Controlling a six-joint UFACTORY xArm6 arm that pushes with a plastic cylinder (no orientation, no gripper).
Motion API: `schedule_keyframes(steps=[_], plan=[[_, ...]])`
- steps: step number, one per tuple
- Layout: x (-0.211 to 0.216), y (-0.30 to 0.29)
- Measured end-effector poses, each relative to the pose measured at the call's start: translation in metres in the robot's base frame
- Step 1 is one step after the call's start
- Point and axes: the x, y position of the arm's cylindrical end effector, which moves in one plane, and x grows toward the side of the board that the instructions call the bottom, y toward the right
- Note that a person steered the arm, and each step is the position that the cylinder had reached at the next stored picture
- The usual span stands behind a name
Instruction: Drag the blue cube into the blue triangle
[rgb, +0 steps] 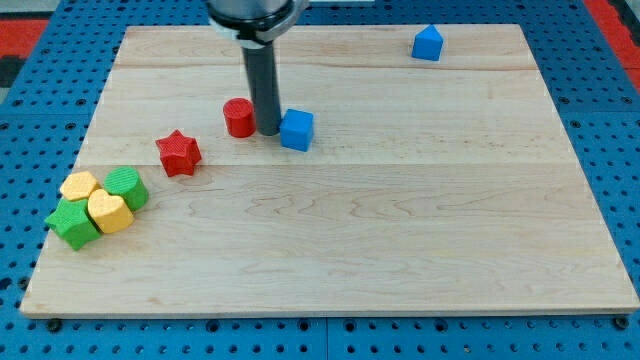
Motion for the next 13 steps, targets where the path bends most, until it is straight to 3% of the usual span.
schedule_keyframes(steps=[2,3,5,7,10,11,13], plan=[[0.015,-0.018],[0.007,0.054],[0.018,0.14],[-0.057,0.203],[-0.052,0.28],[-0.08,0.214],[-0.067,0.21]])
